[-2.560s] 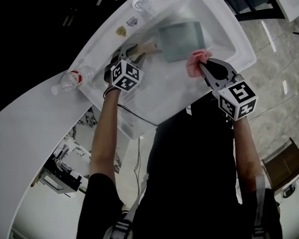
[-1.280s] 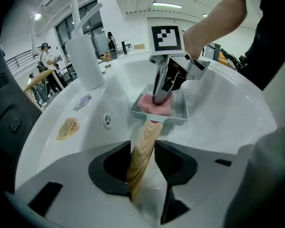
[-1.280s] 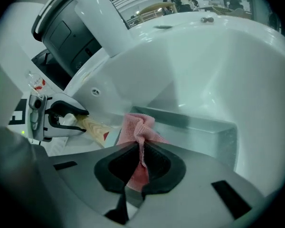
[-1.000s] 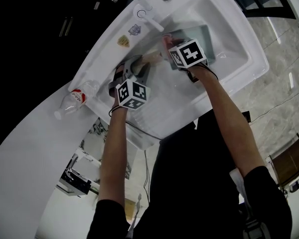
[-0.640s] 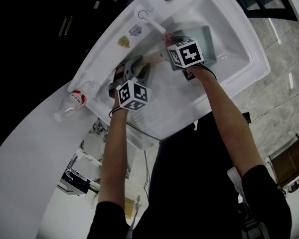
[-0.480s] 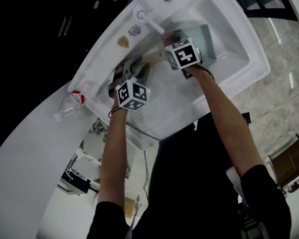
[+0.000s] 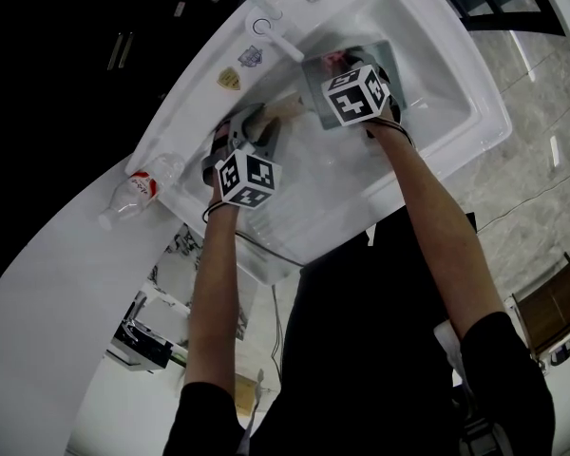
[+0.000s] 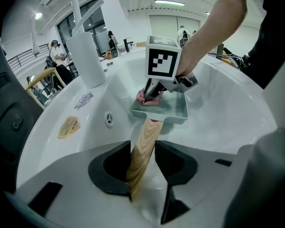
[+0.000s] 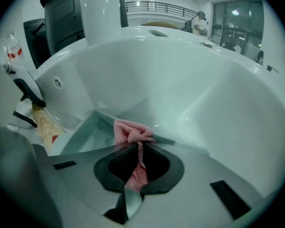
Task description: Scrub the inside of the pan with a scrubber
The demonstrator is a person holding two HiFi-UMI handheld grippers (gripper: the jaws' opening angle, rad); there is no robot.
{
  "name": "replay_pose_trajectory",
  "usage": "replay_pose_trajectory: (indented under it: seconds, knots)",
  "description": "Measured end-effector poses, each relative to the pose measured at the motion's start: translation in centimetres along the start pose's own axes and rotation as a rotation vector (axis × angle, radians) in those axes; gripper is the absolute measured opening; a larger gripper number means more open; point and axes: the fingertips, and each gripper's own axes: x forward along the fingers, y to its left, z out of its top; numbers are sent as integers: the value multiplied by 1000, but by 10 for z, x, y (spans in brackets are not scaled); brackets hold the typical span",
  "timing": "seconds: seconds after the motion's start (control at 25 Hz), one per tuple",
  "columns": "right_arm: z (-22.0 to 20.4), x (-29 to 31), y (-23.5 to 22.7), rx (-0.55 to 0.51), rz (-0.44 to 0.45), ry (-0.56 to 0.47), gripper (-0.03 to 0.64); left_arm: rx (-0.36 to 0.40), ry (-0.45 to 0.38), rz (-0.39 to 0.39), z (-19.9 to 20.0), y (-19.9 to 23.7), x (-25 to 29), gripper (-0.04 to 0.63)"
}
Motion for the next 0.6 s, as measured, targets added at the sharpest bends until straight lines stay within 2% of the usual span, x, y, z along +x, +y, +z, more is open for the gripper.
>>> replay_pose_trajectory:
  seconds: [0.2,0.32,0.4,0.48,0.6]
  knots:
    - [-13,-2,-44,-15,-158,55,40,-8,-3,10,0,1,0,169]
    - [-22,-5,-62,19,-249,95,38,-6,-4,14,1,1,0,169]
    - [-29,-8,-69,108,-284,116,38,10,-7,25,1,0,0,168]
    - [-32,-10,-69,240,-281,110,38,29,-9,41,0,-1,1,167]
    - [-26,-11,-50,383,-198,61,38,36,-8,48,0,-1,1,167]
